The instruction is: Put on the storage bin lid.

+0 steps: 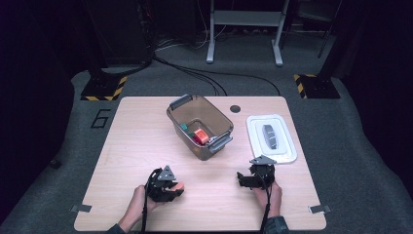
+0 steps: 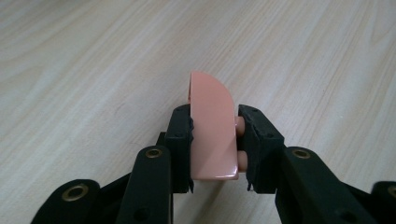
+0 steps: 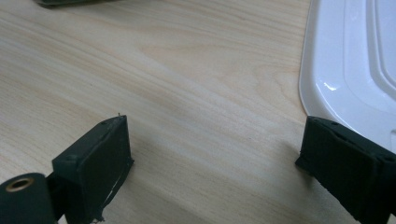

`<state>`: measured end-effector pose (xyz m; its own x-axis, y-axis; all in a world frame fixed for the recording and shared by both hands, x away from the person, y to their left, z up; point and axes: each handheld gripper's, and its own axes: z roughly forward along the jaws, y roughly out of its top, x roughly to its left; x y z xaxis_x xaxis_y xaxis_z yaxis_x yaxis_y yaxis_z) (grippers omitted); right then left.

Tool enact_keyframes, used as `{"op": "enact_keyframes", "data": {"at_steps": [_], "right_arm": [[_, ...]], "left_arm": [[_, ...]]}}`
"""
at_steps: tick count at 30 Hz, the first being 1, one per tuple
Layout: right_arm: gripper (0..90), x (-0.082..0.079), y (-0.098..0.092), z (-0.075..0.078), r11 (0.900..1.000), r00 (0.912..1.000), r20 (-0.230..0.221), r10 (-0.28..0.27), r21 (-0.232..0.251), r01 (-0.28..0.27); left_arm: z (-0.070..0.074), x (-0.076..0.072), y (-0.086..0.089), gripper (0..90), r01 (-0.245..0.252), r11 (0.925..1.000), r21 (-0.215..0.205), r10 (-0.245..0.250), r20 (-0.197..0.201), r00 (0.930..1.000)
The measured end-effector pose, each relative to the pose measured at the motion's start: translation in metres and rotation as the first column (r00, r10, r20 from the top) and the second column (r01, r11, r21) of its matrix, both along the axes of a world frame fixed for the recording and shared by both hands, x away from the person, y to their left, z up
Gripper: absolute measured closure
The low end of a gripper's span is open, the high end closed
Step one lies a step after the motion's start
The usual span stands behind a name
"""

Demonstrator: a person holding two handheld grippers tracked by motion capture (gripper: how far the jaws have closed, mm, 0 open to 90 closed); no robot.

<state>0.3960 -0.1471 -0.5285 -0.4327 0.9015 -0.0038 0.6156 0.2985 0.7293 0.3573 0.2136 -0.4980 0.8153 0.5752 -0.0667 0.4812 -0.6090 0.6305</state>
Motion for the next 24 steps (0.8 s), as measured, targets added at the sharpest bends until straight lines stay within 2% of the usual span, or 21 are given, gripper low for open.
{"op": "enact_keyframes", "data": {"at_steps": [13,24], "right_arm": [[7.7,0.000,0.000,0.000,1.000,1.0000,0.001,-0.003,-0.001,0.003],[7.8,0.000,0.000,0.000,1.000,1.0000,0.002,-0.001,-0.002,0.001]], "left_arm": [[0.025,0.013,0.005,66.8,-0.010,0.9998,-0.016,0.011,0.032,0.9994],[0.046,0.025,0.008,66.8,-0.025,0.9991,-0.035,0.026,0.035,0.9990]]}}
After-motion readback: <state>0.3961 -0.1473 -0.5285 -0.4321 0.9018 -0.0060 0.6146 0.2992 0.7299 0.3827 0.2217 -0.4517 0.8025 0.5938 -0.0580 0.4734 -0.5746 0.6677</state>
